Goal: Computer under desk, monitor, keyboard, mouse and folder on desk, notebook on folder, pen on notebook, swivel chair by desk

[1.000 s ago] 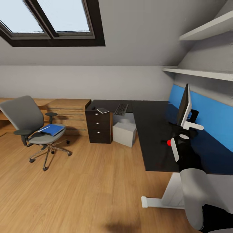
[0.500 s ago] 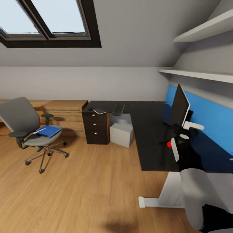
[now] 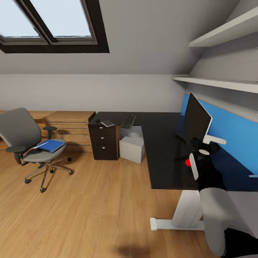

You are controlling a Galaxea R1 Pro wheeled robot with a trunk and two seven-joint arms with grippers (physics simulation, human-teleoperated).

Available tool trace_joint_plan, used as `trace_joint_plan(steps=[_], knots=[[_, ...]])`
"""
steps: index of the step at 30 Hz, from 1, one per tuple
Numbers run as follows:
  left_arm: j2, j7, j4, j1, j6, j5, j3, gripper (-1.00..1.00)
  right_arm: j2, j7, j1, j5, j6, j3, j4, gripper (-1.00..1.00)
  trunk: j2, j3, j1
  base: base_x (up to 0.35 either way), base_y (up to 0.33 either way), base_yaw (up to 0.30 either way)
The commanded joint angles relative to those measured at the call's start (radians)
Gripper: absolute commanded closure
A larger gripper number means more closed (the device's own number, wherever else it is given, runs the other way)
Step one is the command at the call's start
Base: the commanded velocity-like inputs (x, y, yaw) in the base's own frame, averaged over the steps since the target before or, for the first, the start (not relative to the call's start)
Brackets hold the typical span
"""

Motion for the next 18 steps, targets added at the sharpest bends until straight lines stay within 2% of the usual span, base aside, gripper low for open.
trace_joint_plan(steps=[1, 11, 18], knots=[[0.000, 0.001, 0.000, 0.000, -0.003, 0.006, -0.001, -1.00, 0.000, -0.001, 0.000, 0.011, 0.009, 0.000, -0.001, -1.00, -0.001, -0.001, 0.000, 0.000, -0.204, 0.000], [0.000, 0.000, 0.001, 0.000, -0.004, 0.006, -0.001, -1.00, 0.000, 0.000, 0.004, 0.011, 0.009, 0.000, -0.001, -1.00, -0.001, -0.001, 0.000, 0.000, -0.069, 0.000], [0.000, 0.001, 0.001, 0.000, -0.003, 0.007, -0.001, -1.00, 0.000, 0.001, 0.005, 0.011, 0.009, 0.000, 0.001, -1.00, -0.001, -0.001, 0.000, 0.000, -0.159, 0.000]])
